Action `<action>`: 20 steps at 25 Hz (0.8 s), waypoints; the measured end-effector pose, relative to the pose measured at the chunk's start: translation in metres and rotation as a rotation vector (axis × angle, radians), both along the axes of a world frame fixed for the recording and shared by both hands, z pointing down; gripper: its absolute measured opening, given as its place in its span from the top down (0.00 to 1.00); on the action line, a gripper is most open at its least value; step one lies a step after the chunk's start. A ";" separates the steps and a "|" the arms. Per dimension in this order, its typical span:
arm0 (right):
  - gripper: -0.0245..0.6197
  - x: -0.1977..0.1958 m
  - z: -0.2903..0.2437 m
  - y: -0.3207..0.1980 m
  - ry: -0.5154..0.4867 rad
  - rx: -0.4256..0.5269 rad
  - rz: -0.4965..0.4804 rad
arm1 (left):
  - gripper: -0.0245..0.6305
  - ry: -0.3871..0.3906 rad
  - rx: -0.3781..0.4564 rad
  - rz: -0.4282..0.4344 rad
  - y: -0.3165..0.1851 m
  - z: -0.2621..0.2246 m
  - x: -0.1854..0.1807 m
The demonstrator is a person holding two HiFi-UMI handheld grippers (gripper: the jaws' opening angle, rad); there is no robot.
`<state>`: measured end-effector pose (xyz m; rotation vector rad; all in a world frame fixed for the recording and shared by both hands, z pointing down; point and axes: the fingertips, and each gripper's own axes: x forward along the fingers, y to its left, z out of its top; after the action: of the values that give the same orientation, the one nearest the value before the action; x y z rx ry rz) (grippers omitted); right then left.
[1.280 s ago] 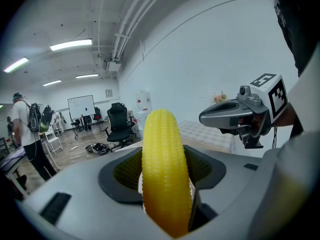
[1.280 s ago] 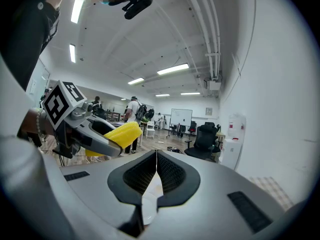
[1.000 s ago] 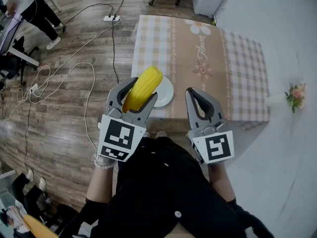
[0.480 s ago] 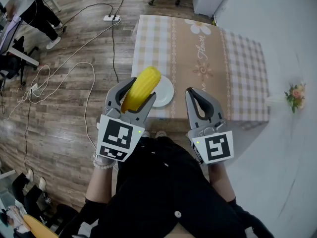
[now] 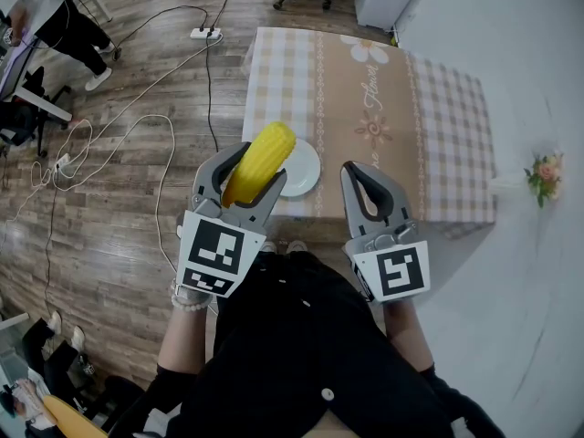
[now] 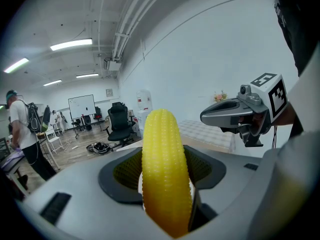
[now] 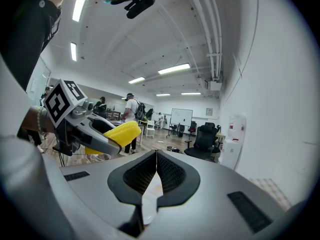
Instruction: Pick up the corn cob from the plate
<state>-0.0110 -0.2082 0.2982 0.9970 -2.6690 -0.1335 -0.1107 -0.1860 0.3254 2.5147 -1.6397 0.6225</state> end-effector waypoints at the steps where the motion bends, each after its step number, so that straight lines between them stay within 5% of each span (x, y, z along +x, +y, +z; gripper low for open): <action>1: 0.90 0.000 0.000 0.000 0.000 0.001 0.002 | 0.56 0.000 0.000 0.000 0.000 0.000 0.000; 20: 0.90 -0.001 0.001 0.002 0.009 0.009 -0.006 | 0.56 -0.002 -0.004 0.004 0.001 0.001 0.001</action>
<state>-0.0116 -0.2063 0.2989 0.9889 -2.6660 -0.1509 -0.1101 -0.1847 0.3266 2.5161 -1.6338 0.6286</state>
